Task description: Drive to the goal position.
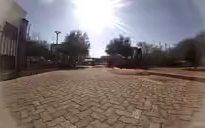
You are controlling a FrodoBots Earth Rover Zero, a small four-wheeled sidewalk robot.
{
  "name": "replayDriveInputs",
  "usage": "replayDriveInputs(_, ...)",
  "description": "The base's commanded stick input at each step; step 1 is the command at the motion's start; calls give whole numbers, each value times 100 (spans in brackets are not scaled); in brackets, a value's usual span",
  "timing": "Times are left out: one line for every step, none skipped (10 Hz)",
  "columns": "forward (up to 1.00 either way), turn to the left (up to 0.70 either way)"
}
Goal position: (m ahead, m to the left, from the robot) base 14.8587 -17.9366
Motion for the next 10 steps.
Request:
replayDriveInputs(100,0)
replayDriveInputs(100,0)
replayDriveInputs(100,0)
replayDriveInputs(100,0)
replayDriveInputs(100,0)
replayDriveInputs(100,0)
replayDriveInputs(100,0)
replayDriveInputs(100,0)
replayDriveInputs(100,0)
replayDriveInputs(100,0)
